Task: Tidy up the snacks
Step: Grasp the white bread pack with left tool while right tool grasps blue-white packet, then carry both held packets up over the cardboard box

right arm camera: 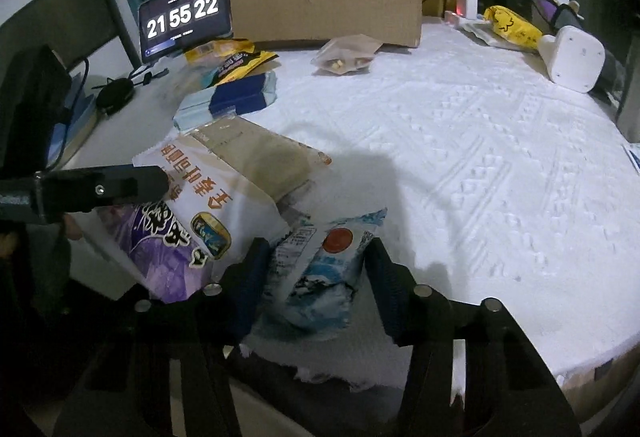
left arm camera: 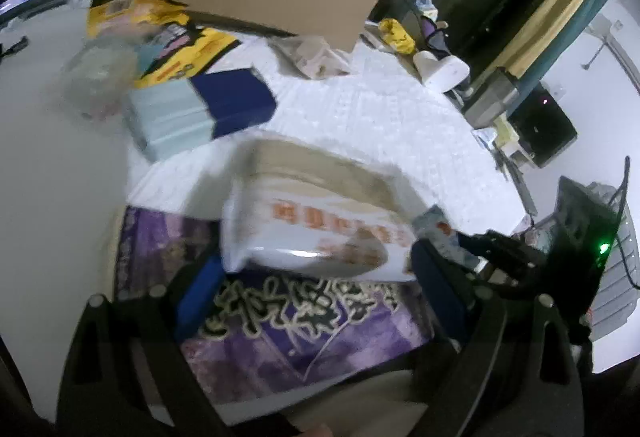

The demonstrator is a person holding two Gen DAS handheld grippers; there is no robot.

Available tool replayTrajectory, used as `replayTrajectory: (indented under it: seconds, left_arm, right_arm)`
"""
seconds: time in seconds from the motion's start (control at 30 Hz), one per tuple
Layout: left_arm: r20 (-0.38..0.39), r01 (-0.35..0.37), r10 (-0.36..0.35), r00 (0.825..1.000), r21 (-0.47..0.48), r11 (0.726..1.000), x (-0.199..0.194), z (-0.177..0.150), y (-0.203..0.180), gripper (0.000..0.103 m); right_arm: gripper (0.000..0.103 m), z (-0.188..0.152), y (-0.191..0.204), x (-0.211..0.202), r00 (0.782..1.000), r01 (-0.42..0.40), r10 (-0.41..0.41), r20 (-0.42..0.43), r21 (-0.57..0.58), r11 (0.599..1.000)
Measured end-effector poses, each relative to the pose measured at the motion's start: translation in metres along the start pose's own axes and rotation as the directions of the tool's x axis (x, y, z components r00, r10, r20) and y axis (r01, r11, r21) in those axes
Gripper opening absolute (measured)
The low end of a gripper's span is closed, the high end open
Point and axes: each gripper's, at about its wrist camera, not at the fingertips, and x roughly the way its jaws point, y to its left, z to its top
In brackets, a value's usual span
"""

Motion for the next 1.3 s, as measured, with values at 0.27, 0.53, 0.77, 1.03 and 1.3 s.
replayTrajectory:
  seconds: [0.27, 0.53, 0.77, 1.03, 1.3]
  left_arm:
    - [0.02, 0.013, -0.011, 1.0, -0.078, 0.997, 0.017, 0.021, 0.011, 0.092]
    - [0.035, -0.006, 0.01, 0.999, -0.106, 0.994, 0.029, 0.034, 0.02, 0.049]
    - [0.087, -0.015, 0.025, 0.996, -0.114, 0.993, 0.025, 0.04, 0.018, 0.03]
    - [0.171, -0.022, 0.037, 0.985, -0.088, 0.996, -0.001, 0.057, 0.012, 0.02]
    - [0.233, -0.043, 0.054, 0.971, -0.052, 0.998, -0.022, 0.075, 0.002, 0.018]
  right_arm:
    - [0.043, 0.009, -0.004, 0.009, 1.0, -0.01, 0.011, 0.018, -0.006, 1.0]
    - [0.042, 0.018, -0.011, 0.016, 0.999, -0.029, 0.029, 0.029, -0.005, 1.0]
    - [0.041, 0.019, -0.013, 0.016, 0.999, -0.043, 0.043, 0.03, -0.01, 0.999]
    - [0.041, 0.027, -0.022, 0.008, 0.998, -0.025, 0.025, 0.053, 0.009, 1.0]
    - [0.041, 0.05, -0.039, -0.005, 0.994, 0.008, -0.01, 0.106, 0.013, 1.0]
